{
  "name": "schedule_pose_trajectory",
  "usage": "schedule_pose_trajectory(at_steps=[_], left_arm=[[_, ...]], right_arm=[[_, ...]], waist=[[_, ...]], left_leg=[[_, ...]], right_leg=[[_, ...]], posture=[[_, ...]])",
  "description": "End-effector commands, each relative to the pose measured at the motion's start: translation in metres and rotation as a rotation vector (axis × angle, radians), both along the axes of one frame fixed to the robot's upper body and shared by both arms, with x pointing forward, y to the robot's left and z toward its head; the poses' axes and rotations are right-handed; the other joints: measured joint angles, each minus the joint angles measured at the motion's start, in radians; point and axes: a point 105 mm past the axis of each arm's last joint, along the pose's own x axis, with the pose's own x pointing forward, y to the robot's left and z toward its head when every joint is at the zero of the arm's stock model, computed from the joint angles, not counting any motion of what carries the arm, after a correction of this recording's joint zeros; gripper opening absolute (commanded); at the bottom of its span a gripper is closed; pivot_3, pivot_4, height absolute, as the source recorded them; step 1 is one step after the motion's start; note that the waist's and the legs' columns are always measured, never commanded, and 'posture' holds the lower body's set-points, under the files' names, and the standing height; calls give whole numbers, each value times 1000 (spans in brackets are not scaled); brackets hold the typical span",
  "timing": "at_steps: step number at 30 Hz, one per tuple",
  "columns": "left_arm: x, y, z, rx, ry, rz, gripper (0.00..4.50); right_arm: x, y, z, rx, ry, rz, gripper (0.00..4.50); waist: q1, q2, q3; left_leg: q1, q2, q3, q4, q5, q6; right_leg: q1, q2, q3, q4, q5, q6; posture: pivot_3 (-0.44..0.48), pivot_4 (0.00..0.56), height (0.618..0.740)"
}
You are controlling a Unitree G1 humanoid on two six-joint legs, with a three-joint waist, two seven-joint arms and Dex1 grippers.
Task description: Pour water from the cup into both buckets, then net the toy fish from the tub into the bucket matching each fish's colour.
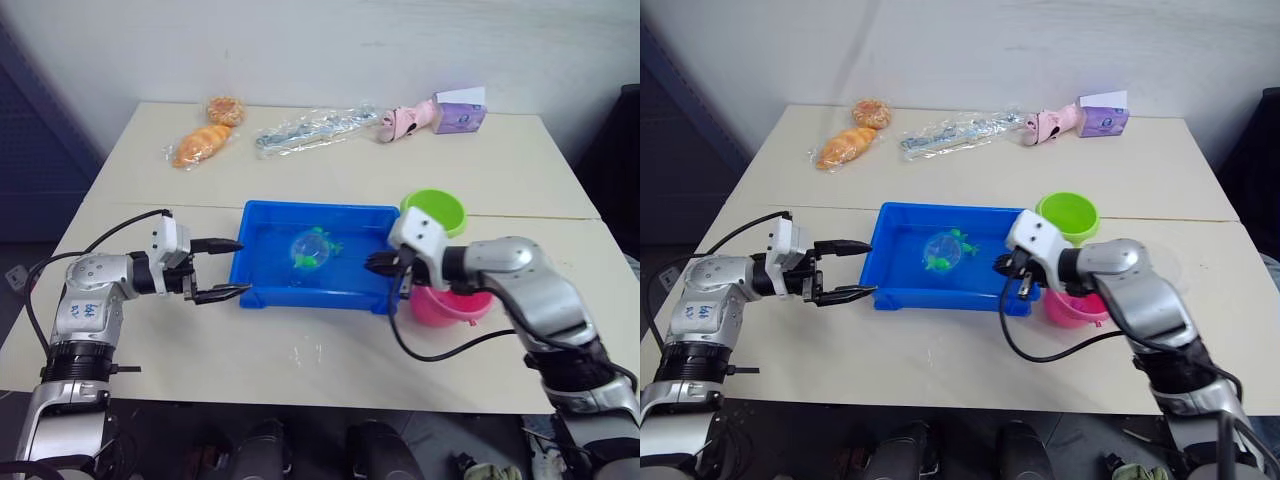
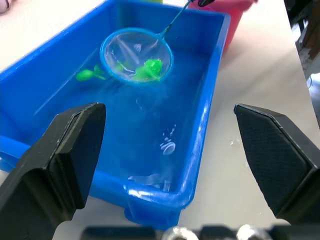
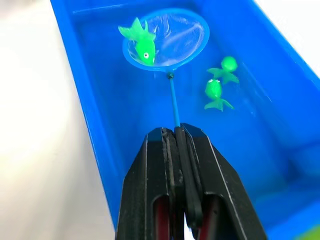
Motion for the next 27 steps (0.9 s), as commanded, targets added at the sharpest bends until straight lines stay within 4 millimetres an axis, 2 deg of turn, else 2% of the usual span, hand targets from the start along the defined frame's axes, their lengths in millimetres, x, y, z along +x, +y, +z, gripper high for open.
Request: schedule_pose_trajectory(at_steps=[1,10,18,21,25,27], left_arm=[[4,-11,28,-73,-67,-14,4428],[14,-47,44,-207,-28,-40,4428],[19,-75,49,-275,-32,-71,4428],[20,-84,48,-288,-36,-81,4428],[23,-89,50,-306,-41,-72,4428],[25,-89,51,-310,-46,-71,4428]], right_arm=[[-13,-8,27,58,-56,6,0],[-27,-65,59,135,-104,-220,0],[-20,-127,73,106,-236,-469,0],[-11,-147,70,0,-340,-527,0],[-1,-163,56,-293,-540,-508,0],[4,-168,50,-377,-615,-494,0]], waist=[[3,0,0],[0,0,0],[2,0,0],[3,0,0],[3,0,0],[1,0,0]], left_leg=[[0,0,0,0,0,0],[0,0,0,0,0,0],[0,0,0,0,0,0],[0,0,1,0,0,0],[0,0,1,0,0,-1],[1,0,2,0,1,-1]], right_leg=[[0,0,0,0,0,0],[1,0,0,-1,0,0],[1,1,0,-1,0,0],[1,1,0,-1,0,0],[1,1,0,-1,0,0],[1,2,1,-1,0,1]], posture=[[0,150,740],[0,150,740],[0,150,740],[0,150,740],[0,150,740],[0,150,740]])
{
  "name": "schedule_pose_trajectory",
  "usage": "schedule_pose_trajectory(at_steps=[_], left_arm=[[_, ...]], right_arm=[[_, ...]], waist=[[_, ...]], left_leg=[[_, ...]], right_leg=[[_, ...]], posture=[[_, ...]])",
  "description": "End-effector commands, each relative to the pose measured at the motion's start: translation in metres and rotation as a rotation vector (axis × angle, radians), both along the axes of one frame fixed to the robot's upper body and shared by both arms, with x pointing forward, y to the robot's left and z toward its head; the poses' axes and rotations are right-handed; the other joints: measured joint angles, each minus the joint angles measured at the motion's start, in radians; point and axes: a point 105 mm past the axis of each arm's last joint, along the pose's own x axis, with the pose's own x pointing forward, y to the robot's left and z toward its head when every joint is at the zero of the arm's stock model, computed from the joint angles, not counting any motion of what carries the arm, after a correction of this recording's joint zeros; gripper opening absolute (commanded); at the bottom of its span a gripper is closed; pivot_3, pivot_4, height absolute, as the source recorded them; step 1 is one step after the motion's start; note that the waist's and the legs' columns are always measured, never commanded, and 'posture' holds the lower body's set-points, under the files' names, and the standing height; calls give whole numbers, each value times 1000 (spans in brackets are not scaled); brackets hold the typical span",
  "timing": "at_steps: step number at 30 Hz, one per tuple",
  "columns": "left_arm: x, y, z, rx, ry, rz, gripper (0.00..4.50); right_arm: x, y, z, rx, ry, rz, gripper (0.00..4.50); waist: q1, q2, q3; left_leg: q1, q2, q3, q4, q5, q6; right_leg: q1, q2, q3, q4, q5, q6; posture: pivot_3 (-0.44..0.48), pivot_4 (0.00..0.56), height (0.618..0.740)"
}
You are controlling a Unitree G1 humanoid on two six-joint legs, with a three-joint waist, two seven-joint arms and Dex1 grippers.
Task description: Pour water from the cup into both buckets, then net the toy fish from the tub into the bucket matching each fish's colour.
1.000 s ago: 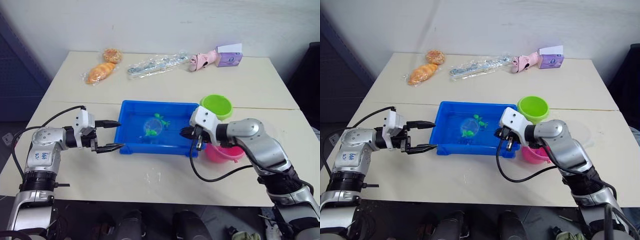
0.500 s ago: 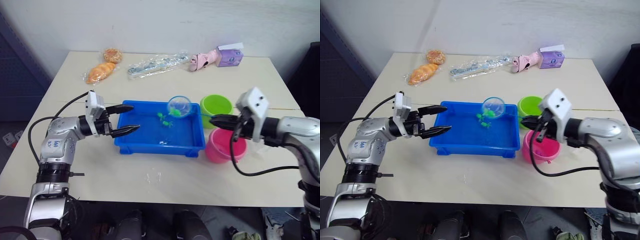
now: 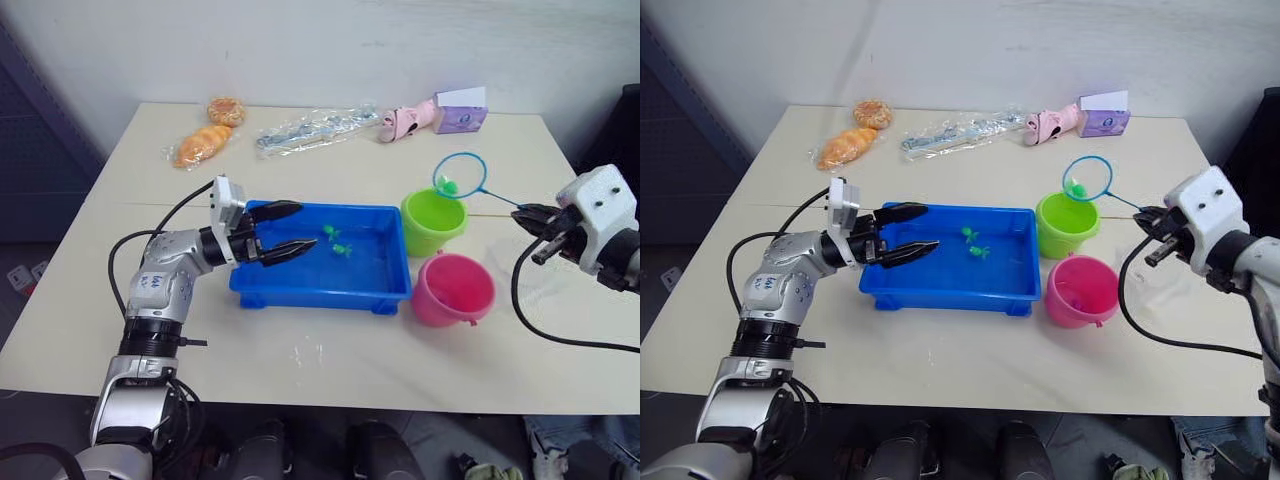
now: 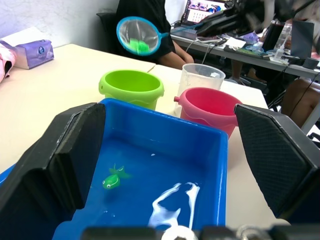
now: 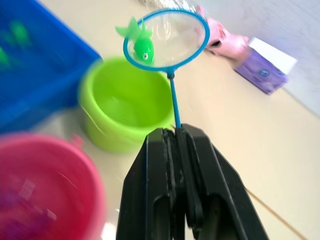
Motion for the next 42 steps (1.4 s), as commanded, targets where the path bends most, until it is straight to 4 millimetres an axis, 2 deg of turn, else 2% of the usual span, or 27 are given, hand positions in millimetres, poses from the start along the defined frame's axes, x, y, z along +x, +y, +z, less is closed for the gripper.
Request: schedule_pose_trajectory(at_steps=[1,6,10,18,23,26,28,31,35,38,40,42], left_arm=[[1,-4,15,-12,-69,-1,4428],[0,-7,16,-15,-82,-5,4428],[-1,-9,15,-10,-91,-10,4428],[-1,-9,14,-8,-106,-14,4428],[-1,-9,13,-7,-111,-15,4428],[0,-10,13,-5,-115,-20,4428],[0,-12,13,-2,-120,-27,4428],[-1,-12,12,3,-120,-36,4428],[1,-11,12,11,-126,-34,4428],[1,-12,12,12,-126,-38,4428],[2,-12,12,6,-123,-34,4428],[1,-14,11,10,-123,-41,4428]], right_arm=[[6,-7,4,-223,-146,11,0],[13,-4,-9,-500,-226,75,0],[17,3,-8,-737,-350,150,0],[15,-4,-2,-948,-504,228,0],[11,6,0,-991,-586,294,0],[11,3,-10,-1007,-579,307,0],[11,2,-5,-1008,-620,294,0],[13,2,-13,-1000,-587,301,0],[17,-9,-2,-996,-594,224,0],[16,-14,-4,-991,-583,214,0],[15,-13,-24,-958,-488,252,0],[15,-16,-15,-938,-520,213,0]], waist=[[-1,0,0],[0,0,0],[-1,0,0],[0,0,0],[-1,0,0],[-1,0,0],[-1,0,0],[-1,0,0],[0,0,0],[-1,0,0],[0,0,0],[0,0,0]], left_leg=[[0,0,0,0,0,0],[0,0,0,0,1,-1],[1,0,0,0,1,-1],[0,1,0,0,1,-2],[1,0,0,1,2,-2],[1,1,0,0,2,-3],[1,1,0,0,2,-3],[1,1,0,0,2,-3],[1,1,0,0,2,-3],[1,1,0,1,2,-3],[1,1,0,1,2,-3],[1,1,0,1,2,-3]], right_leg=[[0,0,0,0,0,0],[0,0,0,1,0,0],[0,0,0,1,0,0],[0,1,0,0,0,0],[0,1,0,1,0,0],[0,1,1,1,0,0],[0,1,1,1,0,0],[0,1,1,1,0,0],[0,1,1,1,0,0],[0,1,1,1,0,0],[0,1,1,1,0,0],[0,1,1,1,0,0]], posture=[[0,150,740],[0,150,740],[0,150,740],[0,150,740],[0,150,740],[0,150,740],[0,150,740],[0,150,740],[0,150,740],[0,150,740],[0,150,740],[0,150,740]])
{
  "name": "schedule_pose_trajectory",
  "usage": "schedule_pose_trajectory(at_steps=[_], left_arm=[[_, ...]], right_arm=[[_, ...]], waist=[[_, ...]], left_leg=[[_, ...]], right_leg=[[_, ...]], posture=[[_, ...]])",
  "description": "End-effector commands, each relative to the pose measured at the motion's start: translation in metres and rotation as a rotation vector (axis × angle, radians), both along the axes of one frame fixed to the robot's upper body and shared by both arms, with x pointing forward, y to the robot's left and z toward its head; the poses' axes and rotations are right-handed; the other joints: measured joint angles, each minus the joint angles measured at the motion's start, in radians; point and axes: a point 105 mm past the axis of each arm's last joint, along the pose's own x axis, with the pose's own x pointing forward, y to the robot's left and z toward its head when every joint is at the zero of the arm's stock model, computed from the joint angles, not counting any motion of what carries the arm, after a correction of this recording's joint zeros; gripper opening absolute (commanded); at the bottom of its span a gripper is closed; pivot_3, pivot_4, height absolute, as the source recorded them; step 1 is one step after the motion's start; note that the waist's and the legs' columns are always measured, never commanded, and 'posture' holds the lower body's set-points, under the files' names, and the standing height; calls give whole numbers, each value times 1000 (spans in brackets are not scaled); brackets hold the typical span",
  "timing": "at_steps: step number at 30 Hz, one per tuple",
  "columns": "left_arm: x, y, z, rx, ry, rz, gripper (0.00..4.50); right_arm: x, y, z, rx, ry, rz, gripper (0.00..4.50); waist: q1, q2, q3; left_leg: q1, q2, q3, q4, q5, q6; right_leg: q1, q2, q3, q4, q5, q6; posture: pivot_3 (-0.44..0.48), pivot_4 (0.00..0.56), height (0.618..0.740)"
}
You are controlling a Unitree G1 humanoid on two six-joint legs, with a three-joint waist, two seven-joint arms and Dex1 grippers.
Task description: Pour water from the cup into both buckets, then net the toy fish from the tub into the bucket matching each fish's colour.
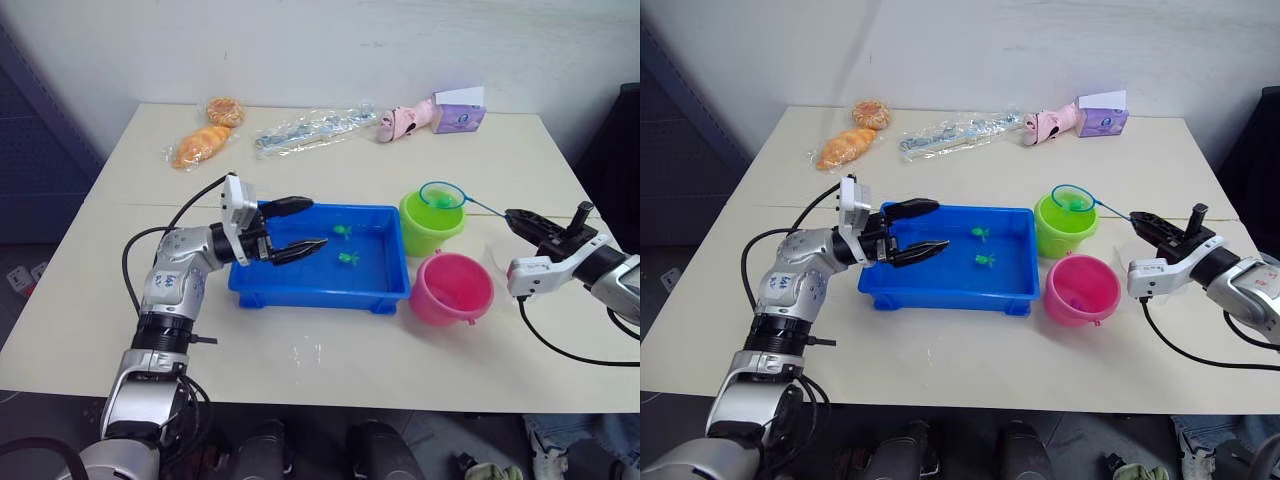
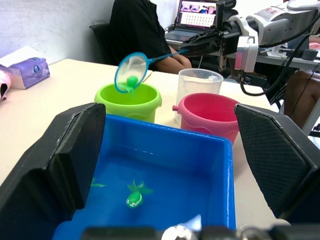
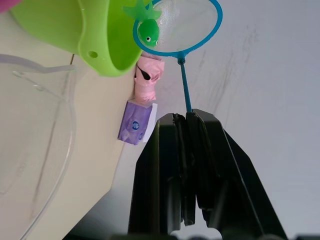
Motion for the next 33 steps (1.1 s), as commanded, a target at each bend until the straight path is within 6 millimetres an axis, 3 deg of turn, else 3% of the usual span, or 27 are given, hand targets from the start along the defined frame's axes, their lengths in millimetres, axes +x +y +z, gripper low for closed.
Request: schedule_pose_trajectory(at_steps=[1,3,5,8,11,13,16,17,20,23,26,30,32,33], left_arm=[[0,-1,7,1,-36,-4,4428],[1,0,7,-8,-30,4,4428],[0,0,5,1,-29,-2,4428],[0,0,5,-7,-24,3,4428],[0,0,4,-5,-29,8,4428],[1,1,5,-20,-26,22,4428],[-1,0,3,-10,-25,17,4428],[-1,1,3,-15,-22,23,4428],[-3,-1,-1,-12,-16,14,4428],[-3,-1,1,-19,-21,25,4428],[-3,1,0,-12,-21,31,4428],[3,9,3,-17,-27,67,4428],[2,9,2,-16,-26,66,4428],[2,8,1,-14,-24,63,4428]], right_arm=[[0,-11,21,51,-69,-41,0],[-1,-6,17,40,-36,-20,0],[-1,-6,24,43,-63,-14,0],[0,-5,4,41,51,-13,0],[2,-6,26,57,-49,-18,0],[3,-3,25,56,-28,-13,0],[4,-3,45,68,-119,-6,0],[5,-3,42,60,-101,-5,0],[4,6,2,37,66,19,0],[7,-1,36,79,-88,-7,0],[8,2,27,55,-42,3,0],[7,3,65,122,-200,18,0],[8,1,62,128,-194,7,0],[10,1,47,113,-132,0,0]], waist=[[0,0,0],[-1,0,0],[-1,0,0],[-1,0,0],[0,0,0],[0,0,0],[-1,0,0],[-1,0,0],[0,0,0],[0,0,0],[0,1,0],[0,1,0],[0,1,0],[-1,1,0]], left_leg=[[0,0,0,0,0,0],[0,0,0,0,0,0],[0,0,0,0,0,0],[0,0,0,0,0,0],[0,0,0,0,0,0],[0,0,0,0,0,0],[0,0,0,1,0,0],[0,0,0,0,0,0],[0,0,0,1,0,0],[0,0,0,1,0,0],[0,0,0,1,0,0],[0,0,0,1,0,0],[0,0,0,1,0,0],[0,0,0,1,0,0]], right_leg=[[0,0,0,0,0,0],[0,0,0,0,0,0],[0,0,0,0,0,0],[0,0,0,0,0,0],[0,0,0,0,0,0],[0,0,0,0,0,0],[0,0,0,1,0,0],[0,0,0,1,0,0],[0,0,0,1,0,0],[0,0,0,1,0,0],[0,0,0,1,0,0],[0,0,0,1,0,0],[0,0,0,1,0,0],[0,0,0,1,0,0]], posture=[[0,150,740],[0,150,740],[0,150,740],[0,150,740],[0,150,740],[0,150,740],[0,150,740],[0,150,740],[0,150,740],[0,150,740],[0,150,740],[0,150,740],[0,150,740],[0,150,740]])
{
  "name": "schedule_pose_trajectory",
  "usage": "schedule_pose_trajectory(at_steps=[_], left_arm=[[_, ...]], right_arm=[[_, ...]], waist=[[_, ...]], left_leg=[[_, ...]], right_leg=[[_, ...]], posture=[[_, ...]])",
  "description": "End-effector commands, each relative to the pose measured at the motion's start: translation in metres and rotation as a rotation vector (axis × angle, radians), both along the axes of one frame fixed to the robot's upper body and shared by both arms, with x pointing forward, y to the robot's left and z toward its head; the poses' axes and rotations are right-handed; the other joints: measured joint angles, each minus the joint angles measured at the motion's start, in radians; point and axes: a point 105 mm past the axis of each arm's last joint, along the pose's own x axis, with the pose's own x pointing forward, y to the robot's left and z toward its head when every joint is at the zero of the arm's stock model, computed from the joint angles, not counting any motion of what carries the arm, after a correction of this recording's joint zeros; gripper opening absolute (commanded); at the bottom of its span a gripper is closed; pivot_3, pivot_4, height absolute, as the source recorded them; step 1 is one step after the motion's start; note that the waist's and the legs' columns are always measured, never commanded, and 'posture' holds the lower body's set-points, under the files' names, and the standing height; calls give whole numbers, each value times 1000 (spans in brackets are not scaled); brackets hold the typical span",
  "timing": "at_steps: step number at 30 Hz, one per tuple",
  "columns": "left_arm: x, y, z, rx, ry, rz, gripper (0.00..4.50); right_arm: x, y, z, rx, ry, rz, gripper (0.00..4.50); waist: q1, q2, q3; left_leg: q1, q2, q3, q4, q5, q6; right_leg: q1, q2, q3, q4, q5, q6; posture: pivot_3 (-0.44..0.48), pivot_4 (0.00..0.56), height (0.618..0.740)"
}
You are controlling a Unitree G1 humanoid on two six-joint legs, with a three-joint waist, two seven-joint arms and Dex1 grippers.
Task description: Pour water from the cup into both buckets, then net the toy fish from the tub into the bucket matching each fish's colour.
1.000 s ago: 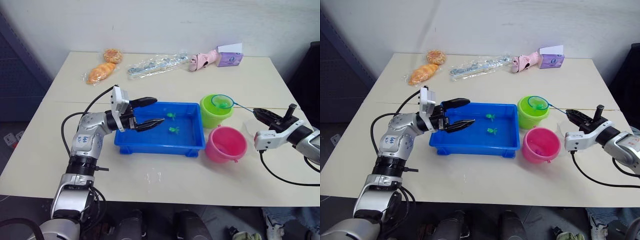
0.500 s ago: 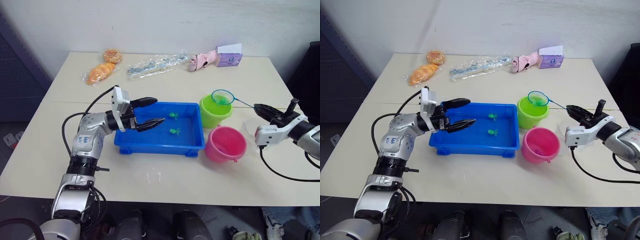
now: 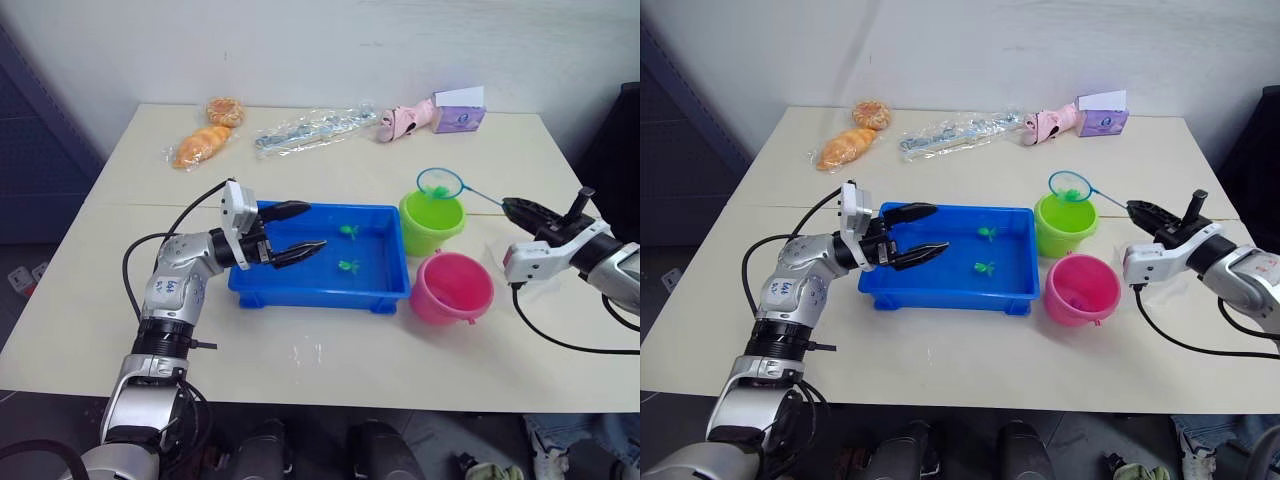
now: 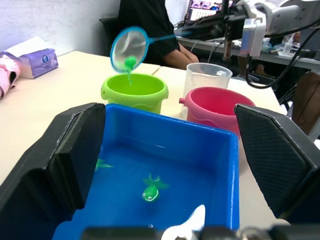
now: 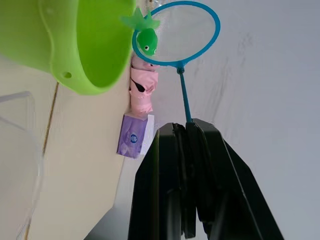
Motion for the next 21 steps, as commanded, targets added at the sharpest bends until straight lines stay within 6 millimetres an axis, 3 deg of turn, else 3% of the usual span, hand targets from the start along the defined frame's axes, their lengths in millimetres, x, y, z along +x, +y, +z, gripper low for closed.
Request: schedule_pose_trajectory(at_steps=[1,3,7,9,13,16,17,21], left_arm=[[0,4,12,-8,-51,11,4428],[-2,0,10,-8,-50,-1,4428],[-2,0,10,-16,-48,5,4428],[-3,0,10,-13,-48,5,4428],[-1,0,11,-21,-49,12,4428],[-2,-1,10,-22,-48,9,4428],[-3,-2,10,-18,-49,5,4428],[-1,1,14,-27,-57,19,4428]], right_arm=[[0,-5,3,31,-1,-23,0],[-1,0,-4,28,14,-6,0],[-4,2,45,50,-189,17,0],[-4,2,47,37,-198,22,0],[-3,-7,24,38,-162,-14,0],[2,-18,-32,-1,87,-91,0],[0,-16,-31,-2,81,-72,0],[-1,-9,26,32,-134,-26,0]], waist=[[0,0,0],[-1,0,0],[0,2,0],[0,3,0],[0,2,0],[0,2,0],[1,2,0],[-3,6,1]], left_leg=[[0,0,0,0,0,0],[0,0,0,0,0,0],[0,-1,1,0,0,1],[0,0,0,0,0,0],[0,0,0,0,1,0],[0,0,0,0,1,0],[0,0,0,0,1,0],[0,0,1,0,1,0]], right_leg=[[0,0,0,0,0,0],[0,0,0,0,0,0],[0,-1,1,0,0,0],[0,0,0,1,0,0],[0,1,0,0,0,0],[0,0,0,0,0,0],[1,0,0,0,0,0],[-1,0,1,1,0,0]], posture=[[0,150,740],[0,150,740],[0,150,740],[0,150,740],[0,150,740],[0,150,740],[0,150,740],[0,150,740]])
